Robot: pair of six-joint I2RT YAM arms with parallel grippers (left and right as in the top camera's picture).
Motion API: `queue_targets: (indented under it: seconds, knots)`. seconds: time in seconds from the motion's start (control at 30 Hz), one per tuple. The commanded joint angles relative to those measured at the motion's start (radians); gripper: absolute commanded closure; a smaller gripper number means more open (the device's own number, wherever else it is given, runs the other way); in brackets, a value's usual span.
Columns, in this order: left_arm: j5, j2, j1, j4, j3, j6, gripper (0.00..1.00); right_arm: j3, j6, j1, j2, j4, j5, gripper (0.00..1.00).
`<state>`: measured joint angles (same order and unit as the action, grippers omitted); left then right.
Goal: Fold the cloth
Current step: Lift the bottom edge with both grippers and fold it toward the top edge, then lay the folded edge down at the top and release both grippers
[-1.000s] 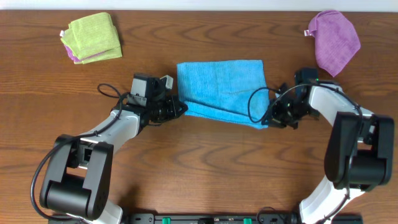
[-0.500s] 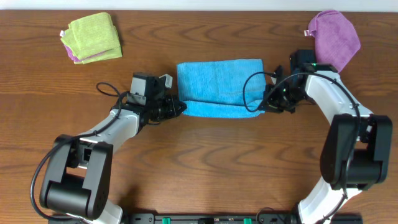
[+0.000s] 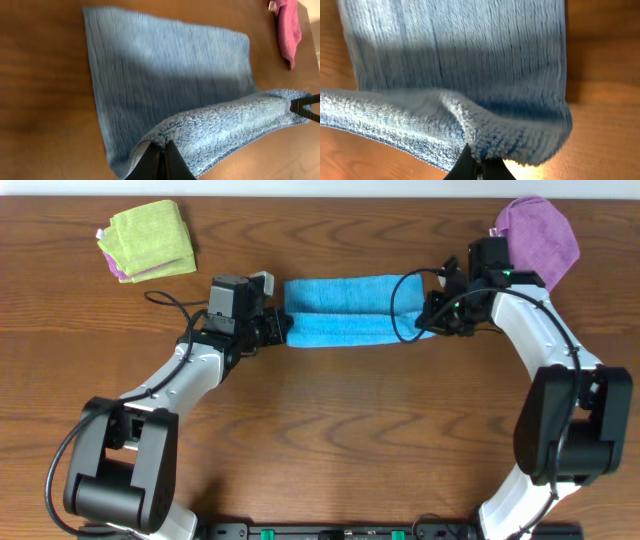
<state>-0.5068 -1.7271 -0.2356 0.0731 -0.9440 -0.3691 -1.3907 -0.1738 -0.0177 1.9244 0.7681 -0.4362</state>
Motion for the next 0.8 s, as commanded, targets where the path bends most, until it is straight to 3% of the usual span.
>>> queue_targets:
  seconds: [0.0,0.27,0.77]
  knots:
    - [0.086,-0.007,0.008,0.014,-0.023,0.034,0.94,-0.017,0.01,-0.016,0.011,-0.026,0.014,0.98]
    - [0.106,-0.082,0.024,0.069,-0.051,0.041,0.94,-0.017,-0.013,-0.045,0.023,-0.126,0.081,0.98]
    - [0.095,-0.319,0.027,-0.024,-0.39,0.111,0.94,-0.036,-0.074,-0.044,0.107,-0.319,0.097,0.98]
